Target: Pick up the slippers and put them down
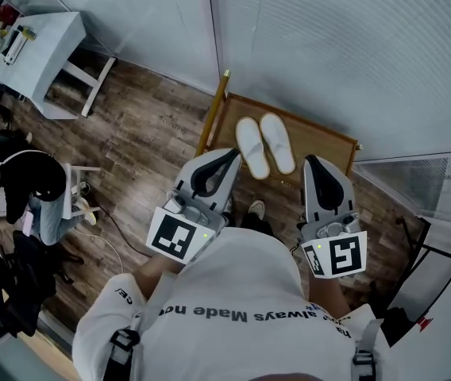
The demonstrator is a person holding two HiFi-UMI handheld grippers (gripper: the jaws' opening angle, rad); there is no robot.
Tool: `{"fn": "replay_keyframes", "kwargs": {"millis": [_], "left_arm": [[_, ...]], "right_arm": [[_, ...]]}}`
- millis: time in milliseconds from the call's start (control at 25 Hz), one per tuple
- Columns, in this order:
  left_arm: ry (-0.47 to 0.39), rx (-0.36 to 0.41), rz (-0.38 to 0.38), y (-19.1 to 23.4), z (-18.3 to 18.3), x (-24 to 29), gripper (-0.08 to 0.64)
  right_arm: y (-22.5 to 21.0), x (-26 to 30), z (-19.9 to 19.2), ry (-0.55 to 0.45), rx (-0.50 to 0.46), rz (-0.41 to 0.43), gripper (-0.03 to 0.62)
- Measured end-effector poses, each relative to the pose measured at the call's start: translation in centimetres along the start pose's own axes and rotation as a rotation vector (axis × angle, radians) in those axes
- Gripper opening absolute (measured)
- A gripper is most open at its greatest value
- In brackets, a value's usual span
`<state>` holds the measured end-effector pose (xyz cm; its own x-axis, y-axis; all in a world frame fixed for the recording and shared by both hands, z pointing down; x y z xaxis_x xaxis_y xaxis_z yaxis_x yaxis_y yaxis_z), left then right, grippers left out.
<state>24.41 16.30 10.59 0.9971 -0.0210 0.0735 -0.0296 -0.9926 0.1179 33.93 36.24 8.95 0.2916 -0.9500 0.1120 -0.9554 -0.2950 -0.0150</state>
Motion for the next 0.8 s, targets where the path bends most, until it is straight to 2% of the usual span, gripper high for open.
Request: {"fn": "replay_keyframes", "kwargs": {"millis": [200, 360, 560, 680, 800], "left_arm": [[0.011, 0.01, 0.027, 0.0, -1.9, 1.3, 0.011], [0.014, -0.011, 0.021, -0.1, -3.6, 1.7, 0.011], [0.086, -0.009, 0.037, 0.6, -7.2, 2.4, 0.011], [0.136, -0.014, 0.032, 0.5, -9.6, 3.0, 0.011], [0.161, -0.016, 0.026, 0.6, -11.6, 3.6, 0.012]], "right_arm": [[-1.6, 0.4, -1.9, 0.031, 0.016, 0.012, 0.017], [-2.3, 0.7, -4.7, 0.078, 0.058, 0.029, 0.018], [-2.9, 1.6, -8.6, 0.144, 0.092, 0.045, 0.022], [-3.5, 1.8, -11.4, 0.19, 0.122, 0.038, 0.072], [-4.0, 2.4, -14.4, 0.233, 0.157, 0.034, 0.091]]}}
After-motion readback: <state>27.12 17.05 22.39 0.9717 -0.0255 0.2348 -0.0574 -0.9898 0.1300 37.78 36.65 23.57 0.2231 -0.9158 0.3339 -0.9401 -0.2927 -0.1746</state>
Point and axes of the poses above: the fingertips, and each gripper's own axes: x forward along the fingers, y to its left, z out of its top, the point moved 9 cm from there along -x, backward along the fingers, and after that the axes turned 14 degrees about z, right-handed, at the moved point
